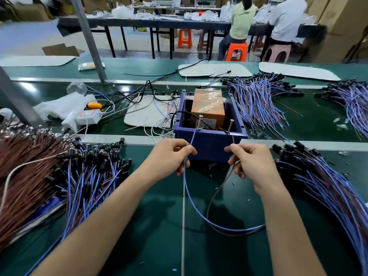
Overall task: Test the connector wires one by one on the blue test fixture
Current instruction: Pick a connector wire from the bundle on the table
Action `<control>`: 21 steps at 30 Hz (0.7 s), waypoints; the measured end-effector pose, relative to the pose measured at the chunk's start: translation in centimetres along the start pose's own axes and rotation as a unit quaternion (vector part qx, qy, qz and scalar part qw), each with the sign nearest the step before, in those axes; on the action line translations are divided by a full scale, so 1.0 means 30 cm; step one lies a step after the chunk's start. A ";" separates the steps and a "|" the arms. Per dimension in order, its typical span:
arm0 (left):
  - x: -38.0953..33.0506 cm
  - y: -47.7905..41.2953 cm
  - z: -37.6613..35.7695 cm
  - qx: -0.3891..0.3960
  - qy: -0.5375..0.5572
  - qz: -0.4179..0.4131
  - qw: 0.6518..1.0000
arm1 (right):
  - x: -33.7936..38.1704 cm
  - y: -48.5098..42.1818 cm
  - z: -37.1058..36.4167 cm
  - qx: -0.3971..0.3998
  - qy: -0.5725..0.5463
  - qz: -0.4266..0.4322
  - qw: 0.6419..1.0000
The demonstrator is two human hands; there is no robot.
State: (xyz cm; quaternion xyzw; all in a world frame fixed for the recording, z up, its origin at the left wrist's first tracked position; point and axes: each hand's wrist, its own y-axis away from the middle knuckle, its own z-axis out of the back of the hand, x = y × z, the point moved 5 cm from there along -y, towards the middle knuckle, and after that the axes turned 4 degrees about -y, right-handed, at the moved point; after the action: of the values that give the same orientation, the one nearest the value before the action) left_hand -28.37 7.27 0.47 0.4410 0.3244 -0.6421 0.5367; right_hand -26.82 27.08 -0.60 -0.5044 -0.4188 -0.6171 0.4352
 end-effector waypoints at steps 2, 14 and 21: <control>0.007 -0.009 -0.002 -0.009 -0.016 0.002 1.000 | -0.008 -0.007 -0.007 -0.002 0.003 0.003 1.000; 0.025 -0.038 -0.053 -0.022 -0.001 0.016 1.000 | -0.002 -0.007 -0.024 -0.002 0.011 0.042 0.999; 0.028 -0.045 -0.065 -0.022 0.009 0.022 0.999 | -0.016 -0.009 -0.031 -0.018 0.007 0.034 0.999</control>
State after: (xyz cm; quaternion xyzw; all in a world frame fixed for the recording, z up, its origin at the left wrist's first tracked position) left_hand -29.28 8.95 -1.15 0.4422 0.3335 -0.6188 0.5571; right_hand -27.27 26.33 -1.22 -0.5221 -0.3868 -0.6128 0.4497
